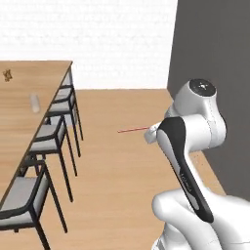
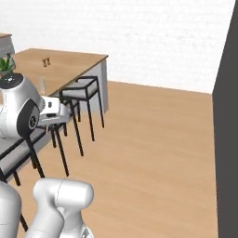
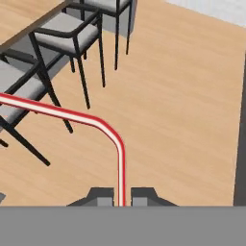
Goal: Take a straw from the drawer in front and place it inside the glass cup on the dining counter.
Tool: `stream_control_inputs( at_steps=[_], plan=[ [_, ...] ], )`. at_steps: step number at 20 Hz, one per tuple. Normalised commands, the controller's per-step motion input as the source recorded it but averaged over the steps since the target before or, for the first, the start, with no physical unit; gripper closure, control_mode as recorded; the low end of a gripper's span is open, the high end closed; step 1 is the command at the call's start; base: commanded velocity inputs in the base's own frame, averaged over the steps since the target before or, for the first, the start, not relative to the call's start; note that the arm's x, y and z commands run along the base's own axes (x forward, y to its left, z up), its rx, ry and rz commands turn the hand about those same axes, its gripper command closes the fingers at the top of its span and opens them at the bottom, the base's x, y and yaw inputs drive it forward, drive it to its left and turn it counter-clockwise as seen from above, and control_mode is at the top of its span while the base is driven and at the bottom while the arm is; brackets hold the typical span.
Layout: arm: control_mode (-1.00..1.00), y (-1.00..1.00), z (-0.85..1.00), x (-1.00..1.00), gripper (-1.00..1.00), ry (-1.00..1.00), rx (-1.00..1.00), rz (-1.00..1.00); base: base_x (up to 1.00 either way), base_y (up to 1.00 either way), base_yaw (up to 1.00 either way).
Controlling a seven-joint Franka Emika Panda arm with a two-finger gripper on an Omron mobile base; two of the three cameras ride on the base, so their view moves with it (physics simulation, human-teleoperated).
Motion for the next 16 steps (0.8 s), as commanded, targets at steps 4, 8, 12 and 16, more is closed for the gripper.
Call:
stream_control_inputs(
  at_steps=[4, 8, 12, 16],
  plan=[
    [1.00, 0.00, 0.00, 0.00, 1.00, 0.00, 0.00, 0.00, 0.84, -0.53, 0.52],
    [1.00, 0.00, 0.00, 0.00, 1.00, 0.00, 0.00, 0.00, 0.77, -0.49, 0.54],
    [1.00, 0.00, 0.00, 0.00, 1.00, 0.00, 0.00, 0.00, 0.71, -0.52, 0.54],
    [1.00, 0.00, 0.00, 0.00, 1.00, 0.00, 0.00, 0.00, 0.60, -0.58, 0.53]
  ],
)
